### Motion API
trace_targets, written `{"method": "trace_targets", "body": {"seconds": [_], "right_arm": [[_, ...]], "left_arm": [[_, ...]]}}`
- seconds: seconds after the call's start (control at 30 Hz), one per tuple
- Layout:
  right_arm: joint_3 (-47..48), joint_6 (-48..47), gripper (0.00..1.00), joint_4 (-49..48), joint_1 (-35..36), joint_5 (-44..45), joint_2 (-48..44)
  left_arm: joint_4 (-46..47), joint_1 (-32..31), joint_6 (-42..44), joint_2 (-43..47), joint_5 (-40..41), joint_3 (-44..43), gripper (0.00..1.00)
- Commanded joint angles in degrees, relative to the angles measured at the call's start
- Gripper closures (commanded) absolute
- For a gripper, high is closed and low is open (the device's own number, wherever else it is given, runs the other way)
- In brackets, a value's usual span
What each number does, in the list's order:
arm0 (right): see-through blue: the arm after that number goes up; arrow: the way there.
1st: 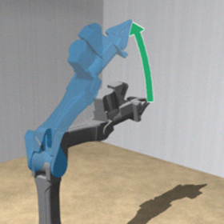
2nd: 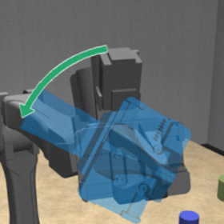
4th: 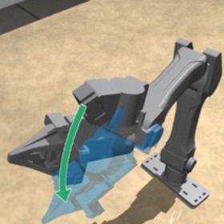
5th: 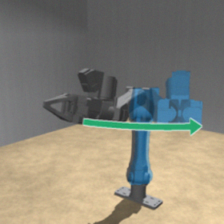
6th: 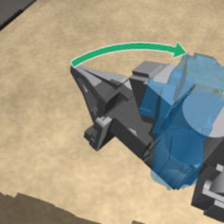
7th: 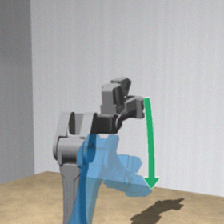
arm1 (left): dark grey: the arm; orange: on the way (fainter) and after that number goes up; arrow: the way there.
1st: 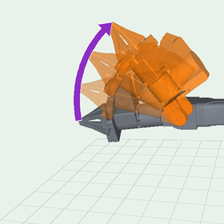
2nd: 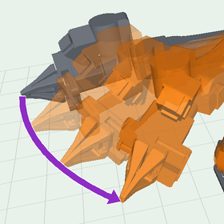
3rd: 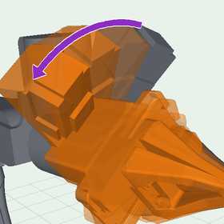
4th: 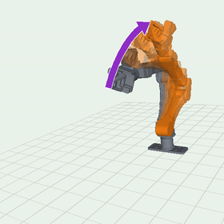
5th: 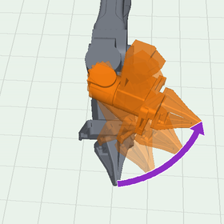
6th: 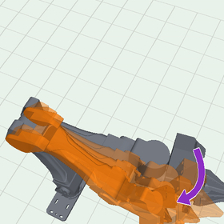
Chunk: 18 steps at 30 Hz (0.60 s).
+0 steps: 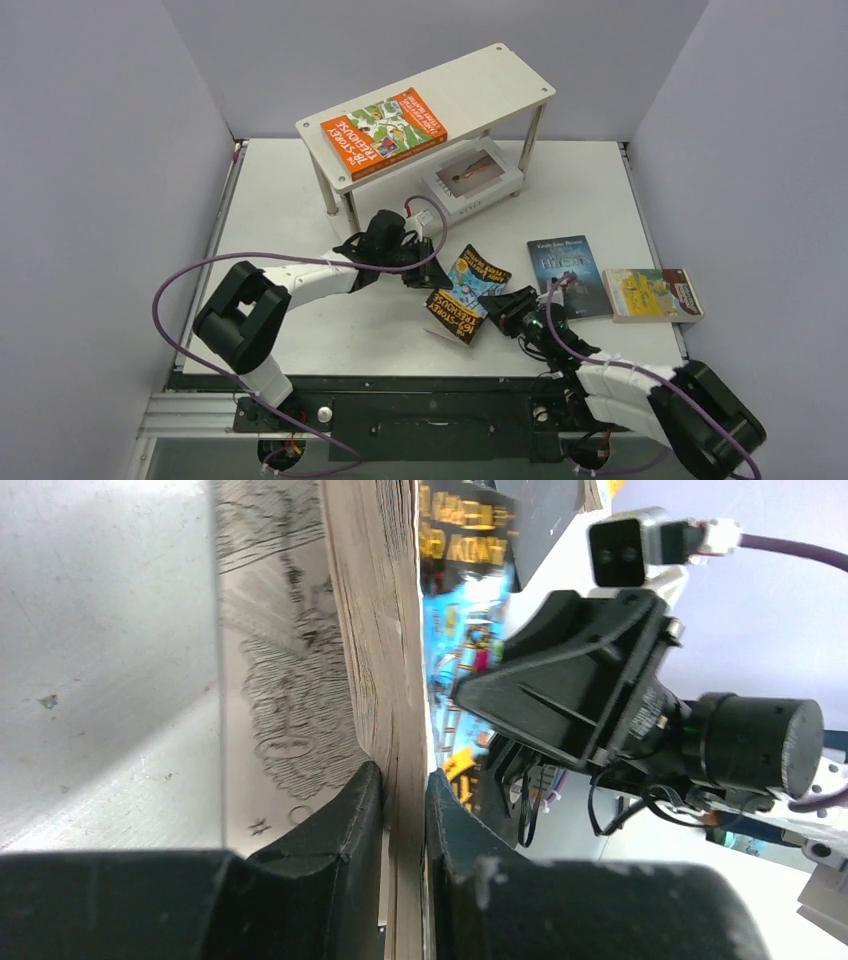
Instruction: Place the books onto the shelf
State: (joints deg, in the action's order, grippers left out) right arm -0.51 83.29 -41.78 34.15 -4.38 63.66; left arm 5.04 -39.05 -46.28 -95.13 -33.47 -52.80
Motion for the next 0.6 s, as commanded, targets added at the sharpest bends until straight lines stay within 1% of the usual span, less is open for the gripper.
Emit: {"method": "trace_targets", "body": {"seconds": [0.0, 0.03, 0.07, 0.1, 0.17, 0.23, 0.27, 0.3, 0.33, 0.37, 0.4, 0.43, 0.47, 0.5, 0.53, 0.57], "right_arm": [[-6.59, -0.85, 0.78, 5.8, 0.53, -1.84, -17.14], [-5.3, -2.27, 0.82, 13.14, 0.31, -1.5, -23.33], [-4.68, -3.14, 0.84, 16.65, 0.09, -0.78, -26.23], [-3.25, -4.98, 0.92, 22.64, -0.61, -0.62, -31.4], [-1.2, -7.4, 1.0, 30.35, -2.61, -1.07, -36.88], [-0.07, -8.88, 1.0, 33.69, -4.97, -3.12, -39.42], [0.19, -9.08, 1.0, 34.13, -5.59, -3.72, -39.72], [0.26, -9.43, 1.0, 34.84, -6.29, -4.41, -39.72], [1.33, -10.44, 1.0, 36.18, -6.49, -4.54, -39.17], [2.28, -11.14, 1.0, 37.18, -6.52, -4.48, -38.8], [4.78, -13.39, 1.0, 39.84, -6.55, -4.4, -38.0], [6.38, -14.77, 1.0, 41.56, -6.55, -3.99, -37.73], [9.78, -17.53, 1.0, 45.63, -6.55, -3.54, -37.4], [11.83, -19.21, 1.0, 47.53, -6.6, -2.21, -37.35], [16.09, -22.46, 1.0, 51.65, -6.83, -1.55, -37.2], [18.23, -24.0, 1.0, 53.75, -7.04, -0.48, -37.11]], "left_arm": [[0.5, -1.92, 1.13, 0.75, -4.79, -3.21, 1.0], [0.56, -1.98, 1.2, 0.46, -4.95, -3.31, 1.0], [0.8, -2.03, 1.11, 0.33, -5.36, -3.34, 1.0], [0.97, -2.12, 0.95, 0.07, -5.45, -3.4, 1.0], [1.28, -2.21, 0.75, -0.12, -5.82, -3.49, 1.0], [1.32, -2.52, 0.78, 0.04, -5.76, -3.79, 0.99], [1.31, -2.57, 0.87, 0.12, -5.62, -3.93, 0.88], [0.57, -2.64, 1.08, 0.41, -5.68, -4.58, 0.79], [-0.3, -2.76, 1.93, 0.7, -5.66, -5.12, 0.57], [-2.93, -3.1, 2.57, 1.03, -5.2, -6.4, 0.47], [-5.17, -3.43, 4.59, 2.15, -4.67, -7.17, 0.35], [-10.02, -4.31, 6.06, 2.89, -2.91, -8.91, 0.3], [-12.32, -4.87, 9.05, 4.95, -2.03, -9.74, 0.22], [-15.82, -5.9, 10.35, 6.09, -2.25, -10.98, 0.2], [-17.02, -6.28, 12.45, 8.49, -3.07, -11.3, 0.18], [-18.82, -6.67, 13.19, 9.8, -4.71, -11.57, 0.18]]}}
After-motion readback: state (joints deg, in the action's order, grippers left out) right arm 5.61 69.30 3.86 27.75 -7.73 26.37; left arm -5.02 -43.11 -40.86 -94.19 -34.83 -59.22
